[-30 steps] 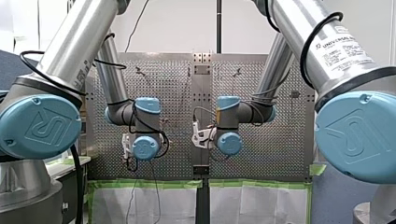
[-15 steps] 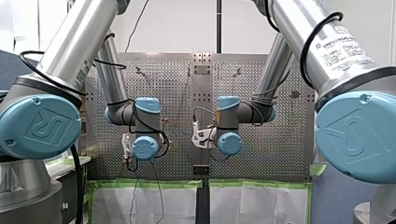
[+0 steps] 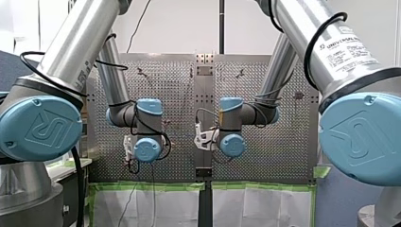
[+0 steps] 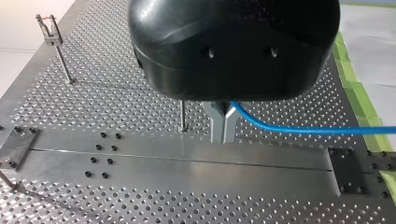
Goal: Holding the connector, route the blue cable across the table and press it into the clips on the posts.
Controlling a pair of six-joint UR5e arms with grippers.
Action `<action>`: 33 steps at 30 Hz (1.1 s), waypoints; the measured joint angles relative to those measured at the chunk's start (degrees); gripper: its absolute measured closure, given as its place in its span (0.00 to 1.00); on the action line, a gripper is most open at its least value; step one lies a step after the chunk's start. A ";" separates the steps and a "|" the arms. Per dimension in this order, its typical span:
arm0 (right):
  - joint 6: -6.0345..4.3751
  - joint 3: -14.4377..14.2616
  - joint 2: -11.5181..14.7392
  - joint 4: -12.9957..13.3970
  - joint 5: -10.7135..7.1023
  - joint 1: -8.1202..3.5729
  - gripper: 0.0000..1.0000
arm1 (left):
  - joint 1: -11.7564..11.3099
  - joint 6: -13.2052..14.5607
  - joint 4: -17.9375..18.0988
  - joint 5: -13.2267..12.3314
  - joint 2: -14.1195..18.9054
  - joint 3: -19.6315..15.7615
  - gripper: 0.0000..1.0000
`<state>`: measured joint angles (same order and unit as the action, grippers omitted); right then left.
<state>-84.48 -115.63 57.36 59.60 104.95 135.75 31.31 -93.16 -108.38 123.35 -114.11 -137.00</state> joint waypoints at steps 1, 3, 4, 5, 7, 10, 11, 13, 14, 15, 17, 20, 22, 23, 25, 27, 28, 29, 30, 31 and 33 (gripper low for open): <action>0.00 0.00 0.00 0.00 -0.01 0.00 1.00 | 0.00 0.00 0.00 0.00 0.00 0.00 1.00; 0.00 0.00 0.00 0.00 0.00 0.00 1.00 | 0.00 0.00 0.00 0.00 0.00 0.00 1.00; 0.00 0.00 0.00 0.00 0.00 0.00 1.00 | 0.00 0.00 0.00 0.00 0.00 0.00 1.00; 0.00 0.00 0.00 0.00 0.00 0.00 1.00 | 0.00 0.00 0.00 0.00 0.00 0.00 1.00; 0.00 0.00 0.00 0.00 0.00 0.00 1.00 | 0.00 0.00 0.00 0.00 0.00 0.00 1.00; 0.00 0.00 0.00 0.00 0.00 0.00 1.00 | 0.00 0.00 0.00 0.00 0.00 0.00 1.00; 0.00 0.00 0.00 0.00 0.00 0.00 1.00 | 0.00 0.00 0.00 0.00 0.00 0.00 1.00; 0.00 0.00 0.00 0.00 0.00 0.00 1.00 | 0.00 0.00 0.00 0.00 0.00 0.00 1.00; 0.00 0.00 0.00 0.00 0.00 0.00 1.00 | 0.00 0.00 0.00 0.00 0.00 0.00 1.00; 0.00 0.00 0.00 0.00 0.00 0.00 1.00 | 0.00 0.00 0.00 0.00 0.00 0.00 1.00; 0.00 0.00 0.00 0.00 0.00 0.00 1.00 | 0.00 0.00 0.00 0.00 0.00 0.00 1.00; 0.00 -0.01 0.00 0.00 0.00 0.00 1.00 | 0.00 0.00 0.00 0.00 0.00 0.00 1.00; 0.00 0.00 0.00 0.00 0.00 0.00 1.00 | 0.00 0.00 0.00 0.00 0.00 0.00 1.00; 0.00 0.00 0.00 0.00 0.00 0.00 1.00 | 0.00 0.00 0.00 0.00 0.00 0.00 1.00; 0.00 0.00 0.00 0.00 0.00 0.00 1.00 | 0.00 0.01 0.00 0.00 0.00 0.00 1.00; 0.00 0.00 0.00 0.00 0.01 0.02 1.00 | -0.01 0.08 -0.11 -0.07 -0.12 0.10 1.00; 0.00 0.00 0.01 0.00 0.01 0.04 1.00 | -0.01 0.13 -0.29 -0.14 -0.31 0.18 1.00; 0.00 0.00 0.01 0.00 0.01 0.03 1.00 | -0.01 0.18 -0.65 -0.22 -0.69 0.27 1.00; 0.00 0.00 0.03 0.00 0.00 0.03 1.00 | -0.01 0.20 -0.90 -0.26 -1.06 0.32 1.00; 0.00 0.00 0.04 0.00 0.01 0.02 1.00 | -0.01 0.22 -1.11 -0.29 -1.44 0.36 1.00; 0.03 0.11 -0.11 -0.18 0.11 0.20 1.00 | 0.00 0.24 -1.39 -0.32 -2.06 0.40 1.00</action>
<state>-84.45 -115.52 57.25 59.42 105.06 135.94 31.30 -92.92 -109.77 123.03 -116.17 -136.60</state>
